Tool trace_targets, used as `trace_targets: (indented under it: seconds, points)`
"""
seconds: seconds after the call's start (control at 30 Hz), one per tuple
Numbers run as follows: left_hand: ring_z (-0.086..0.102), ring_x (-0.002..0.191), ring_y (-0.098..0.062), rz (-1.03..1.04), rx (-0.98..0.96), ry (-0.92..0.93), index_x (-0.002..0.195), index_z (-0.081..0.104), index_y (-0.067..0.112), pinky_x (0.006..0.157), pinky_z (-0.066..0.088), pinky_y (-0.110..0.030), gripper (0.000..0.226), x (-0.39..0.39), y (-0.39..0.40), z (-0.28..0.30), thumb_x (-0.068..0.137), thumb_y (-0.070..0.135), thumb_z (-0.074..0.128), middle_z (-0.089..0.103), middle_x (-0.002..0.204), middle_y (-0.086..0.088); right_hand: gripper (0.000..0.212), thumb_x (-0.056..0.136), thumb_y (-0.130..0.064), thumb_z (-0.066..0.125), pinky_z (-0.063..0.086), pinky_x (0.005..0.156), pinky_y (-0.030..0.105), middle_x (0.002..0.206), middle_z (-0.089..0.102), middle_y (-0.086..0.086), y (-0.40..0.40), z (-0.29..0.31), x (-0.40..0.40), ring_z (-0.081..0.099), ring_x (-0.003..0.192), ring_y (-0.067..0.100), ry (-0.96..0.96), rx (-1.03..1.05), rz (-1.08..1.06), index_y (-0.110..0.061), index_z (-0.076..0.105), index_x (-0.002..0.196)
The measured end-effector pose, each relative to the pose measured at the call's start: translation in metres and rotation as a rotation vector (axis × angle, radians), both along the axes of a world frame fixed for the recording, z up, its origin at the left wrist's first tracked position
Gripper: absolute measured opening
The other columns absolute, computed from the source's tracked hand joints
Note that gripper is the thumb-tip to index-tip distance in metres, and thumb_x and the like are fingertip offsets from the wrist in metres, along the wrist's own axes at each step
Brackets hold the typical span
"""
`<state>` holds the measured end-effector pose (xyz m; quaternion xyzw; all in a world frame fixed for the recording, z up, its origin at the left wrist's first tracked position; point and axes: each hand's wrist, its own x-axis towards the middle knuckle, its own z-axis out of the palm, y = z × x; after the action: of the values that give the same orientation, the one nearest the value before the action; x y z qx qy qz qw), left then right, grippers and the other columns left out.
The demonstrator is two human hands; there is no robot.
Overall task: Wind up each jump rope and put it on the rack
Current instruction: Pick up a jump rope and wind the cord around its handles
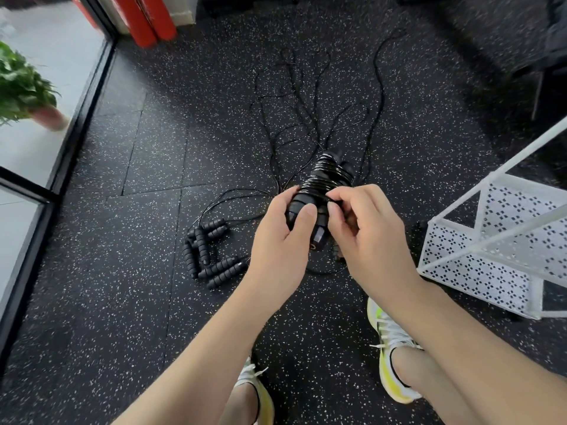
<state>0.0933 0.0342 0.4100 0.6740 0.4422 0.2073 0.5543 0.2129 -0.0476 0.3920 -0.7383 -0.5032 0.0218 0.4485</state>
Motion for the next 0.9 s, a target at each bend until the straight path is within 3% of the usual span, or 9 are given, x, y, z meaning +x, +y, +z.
trace_targets:
  seconds: [0.07,0.2,0.3,0.5,0.6,0.67,0.73,0.8,0.9]
  points:
    - [0.064,0.096,0.006,0.02,-0.032,-0.008,0.135,0.056,0.031,0.08,0.046,-0.011,0.031,-0.002,0.004,-0.001,0.105,0.028,0.054,0.07,0.111,0.016,0.024,0.103,-0.024,0.055,0.04,0.076,0.005,0.106,0.05,-0.007,0.0,0.0,0.005,0.054,0.08,-0.002,0.027,-0.052,0.064,-0.011,0.065,0.12]
    - [0.068,0.11,-0.014,0.082,-0.15,-0.046,0.128,0.062,0.036,0.101,0.054,-0.043,0.037,-0.005,0.011,-0.005,0.092,0.043,0.058,0.072,0.118,0.008,0.028,0.101,-0.028,0.057,0.036,0.085,0.004,0.106,0.047,-0.013,0.001,0.007,0.021,0.05,0.098,-0.009,0.06,-0.251,0.247,-0.019,0.061,0.127]
    - [0.067,0.112,-0.016,0.088,-0.179,-0.038,0.131,0.063,0.033,0.104,0.052,-0.049,0.045,-0.005,0.01,-0.008,0.087,0.045,0.058,0.072,0.119,0.008,0.024,0.098,-0.028,0.063,0.037,0.08,0.007,0.098,0.043,-0.02,0.002,0.013,0.026,0.049,0.096,-0.008,0.064,-0.364,0.25,-0.022,0.06,0.121]
    - [0.065,0.108,-0.004,0.052,-0.11,0.036,0.138,0.058,0.033,0.098,0.052,-0.028,0.035,-0.003,0.007,-0.015,0.104,0.028,0.057,0.069,0.12,0.012,0.017,0.096,-0.038,0.063,0.047,0.075,0.035,0.092,0.04,-0.022,0.003,0.007,0.016,0.051,0.079,0.003,0.062,-0.477,0.13,-0.031,0.05,0.105]
    - [0.061,0.101,0.007,0.045,-0.099,0.041,0.139,0.055,0.033,0.078,0.044,-0.005,0.033,-0.001,0.003,-0.013,0.106,0.029,0.053,0.066,0.116,0.019,0.019,0.096,-0.029,0.066,0.043,0.078,0.017,0.097,0.044,-0.019,0.0,0.004,0.015,0.052,0.088,-0.003,0.102,-0.384,0.134,-0.026,0.056,0.112]
    - [0.061,0.103,0.007,0.076,-0.114,0.004,0.139,0.055,0.031,0.079,0.044,-0.004,0.034,0.002,0.003,-0.012,0.105,0.033,0.053,0.066,0.116,0.019,0.024,0.094,-0.021,0.07,0.039,0.082,0.005,0.103,0.05,-0.017,-0.001,0.004,0.011,0.053,0.096,-0.009,0.115,-0.263,0.115,-0.023,0.063,0.118]
    - [0.065,0.109,-0.005,0.114,-0.14,-0.052,0.136,0.058,0.031,0.099,0.051,-0.026,0.04,0.005,0.003,-0.008,0.098,0.042,0.056,0.07,0.118,0.011,0.027,0.091,-0.018,0.073,0.043,0.087,0.007,0.106,0.058,-0.013,-0.002,0.008,0.009,0.058,0.1,-0.005,0.156,-0.146,0.066,-0.022,0.068,0.118]
    - [0.066,0.113,-0.018,0.141,-0.193,-0.122,0.133,0.061,0.03,0.106,0.05,-0.049,0.049,0.006,0.003,-0.008,0.089,0.049,0.058,0.071,0.12,0.003,0.028,0.087,-0.018,0.075,0.053,0.088,0.021,0.103,0.063,-0.011,-0.002,0.013,0.009,0.064,0.098,0.004,0.204,-0.058,0.037,-0.021,0.071,0.115]
    - [0.06,0.098,-0.018,0.143,-0.216,-0.202,0.134,0.061,0.026,0.097,0.047,-0.047,0.054,0.007,0.002,-0.008,0.086,0.05,0.061,0.068,0.111,0.002,0.028,0.083,-0.018,0.077,0.057,0.083,0.034,0.099,0.066,-0.01,-0.002,0.019,0.01,0.067,0.093,0.01,0.283,-0.014,0.022,-0.022,0.07,0.109]
